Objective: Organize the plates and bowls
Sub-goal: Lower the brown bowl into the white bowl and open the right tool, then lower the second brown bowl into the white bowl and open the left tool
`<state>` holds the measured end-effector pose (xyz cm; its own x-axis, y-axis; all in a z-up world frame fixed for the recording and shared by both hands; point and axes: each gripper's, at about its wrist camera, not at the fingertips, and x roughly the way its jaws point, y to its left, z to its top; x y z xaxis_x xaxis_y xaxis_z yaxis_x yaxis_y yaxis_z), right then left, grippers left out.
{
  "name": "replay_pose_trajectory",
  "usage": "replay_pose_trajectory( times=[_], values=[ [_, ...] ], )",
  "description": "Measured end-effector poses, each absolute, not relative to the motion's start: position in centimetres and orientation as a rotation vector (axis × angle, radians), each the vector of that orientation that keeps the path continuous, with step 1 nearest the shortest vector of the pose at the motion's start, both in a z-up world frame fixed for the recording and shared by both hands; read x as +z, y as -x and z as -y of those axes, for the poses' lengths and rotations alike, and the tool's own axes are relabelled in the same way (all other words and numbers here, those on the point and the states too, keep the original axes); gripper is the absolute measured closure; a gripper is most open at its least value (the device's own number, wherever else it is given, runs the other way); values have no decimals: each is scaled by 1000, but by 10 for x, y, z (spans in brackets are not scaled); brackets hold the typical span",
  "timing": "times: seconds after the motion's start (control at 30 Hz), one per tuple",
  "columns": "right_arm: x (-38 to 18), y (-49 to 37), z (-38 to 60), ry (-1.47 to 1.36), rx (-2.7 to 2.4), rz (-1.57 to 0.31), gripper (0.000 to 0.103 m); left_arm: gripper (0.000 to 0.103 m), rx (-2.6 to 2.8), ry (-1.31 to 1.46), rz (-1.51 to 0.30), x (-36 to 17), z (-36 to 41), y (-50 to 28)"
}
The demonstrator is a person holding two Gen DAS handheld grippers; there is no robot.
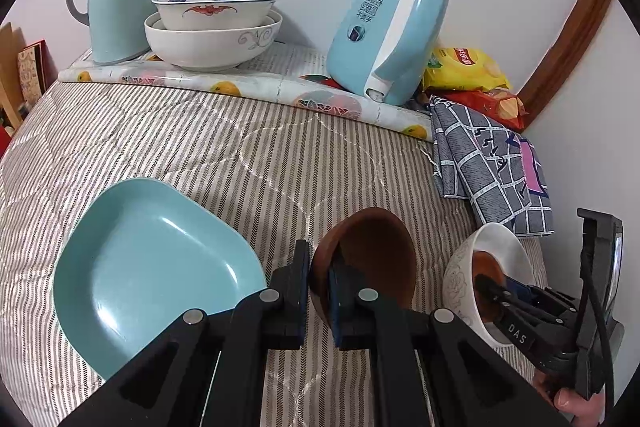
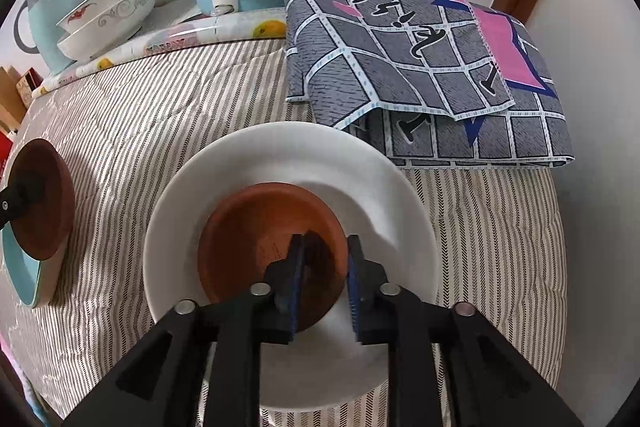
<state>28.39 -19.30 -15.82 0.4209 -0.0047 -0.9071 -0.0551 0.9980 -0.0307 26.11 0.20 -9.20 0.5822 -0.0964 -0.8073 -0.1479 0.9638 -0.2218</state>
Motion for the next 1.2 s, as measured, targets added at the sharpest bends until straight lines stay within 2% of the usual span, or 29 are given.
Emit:
replay_pose_trajectory(
  times=[0.07,0.1,0.9,1.2],
  values=[
    [-157,-281,190,57,46,-1126,60,94,27,276,-953,-91,-1,-260],
    [-156,-280,189,64,46,-1123,59,94,27,275,-952,-90,0,-259],
    [-98,-211,246,-116,3,-958,56,94,-59,252,-910,-59,43,-225],
    [-95,-187,274,-134,-32,-938,56,94,-109,232,-914,-57,75,-222]
  ],
)
